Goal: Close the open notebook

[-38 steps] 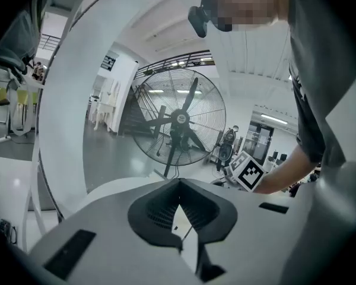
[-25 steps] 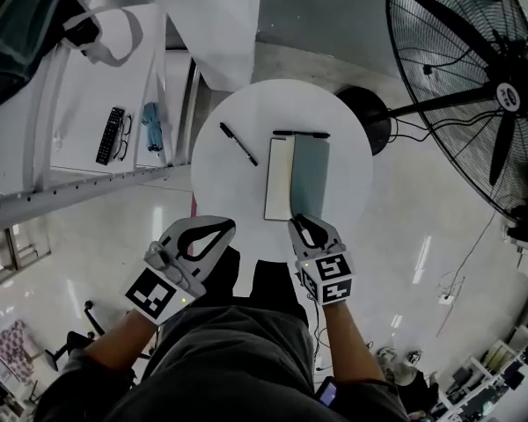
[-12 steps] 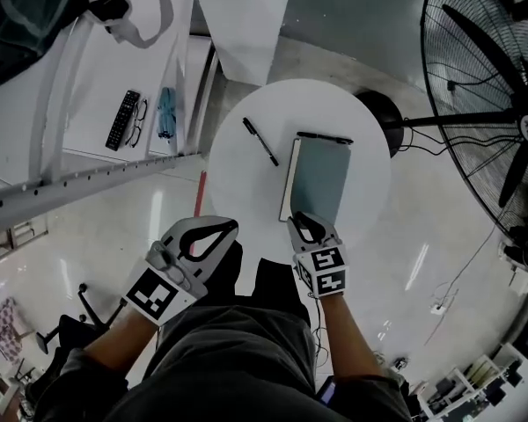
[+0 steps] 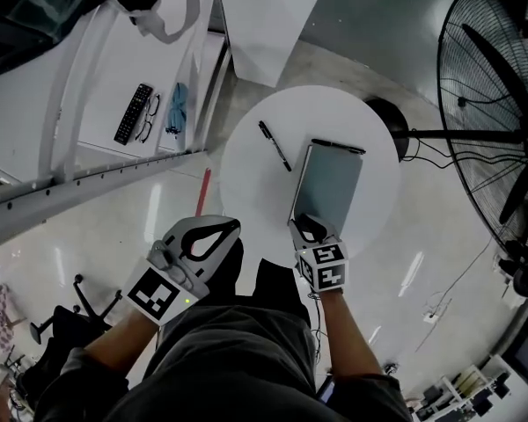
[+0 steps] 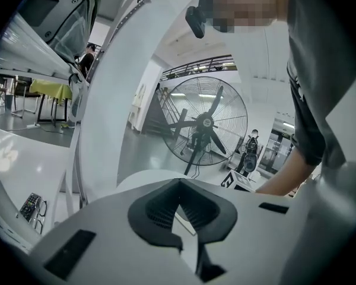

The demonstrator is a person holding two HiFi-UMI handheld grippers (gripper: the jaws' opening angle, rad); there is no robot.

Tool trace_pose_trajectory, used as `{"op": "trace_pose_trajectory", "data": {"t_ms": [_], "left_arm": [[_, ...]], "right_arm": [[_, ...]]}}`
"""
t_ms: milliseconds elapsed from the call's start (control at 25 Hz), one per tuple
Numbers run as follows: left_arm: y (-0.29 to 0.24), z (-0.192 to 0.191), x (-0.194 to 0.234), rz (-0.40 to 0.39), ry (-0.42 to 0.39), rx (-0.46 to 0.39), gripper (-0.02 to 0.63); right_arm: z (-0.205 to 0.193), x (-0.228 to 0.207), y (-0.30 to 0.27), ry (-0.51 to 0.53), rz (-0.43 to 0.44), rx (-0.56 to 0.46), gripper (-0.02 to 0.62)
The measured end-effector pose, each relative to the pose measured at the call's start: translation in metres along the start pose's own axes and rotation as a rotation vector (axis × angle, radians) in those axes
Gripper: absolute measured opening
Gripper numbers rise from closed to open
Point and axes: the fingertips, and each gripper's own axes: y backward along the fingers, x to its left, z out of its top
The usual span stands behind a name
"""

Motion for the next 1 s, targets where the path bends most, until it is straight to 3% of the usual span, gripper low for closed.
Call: {"op": "trace_pose_trajectory", "data": {"t_ms": [560, 720, 1000], "left_arm": [[0.013, 0.004, 0.013, 0.018, 0.01, -0.02, 0.015], [0.015, 0.011, 0.008, 0.002, -0.01, -0.04, 0.015], [0.015, 0.032, -0.013, -0.039, -0.064, -0.073, 0.015]], "right_arm": [[-0.004, 0.0, -0.012, -0.123, 0.011, 0.035, 0.16], [0.004, 0.003, -0.001, -0.119, 0.003, -0.013, 0.152], [0.044, 0.012, 0.044, -0.1, -0.006, -0.154, 0.084]]}}
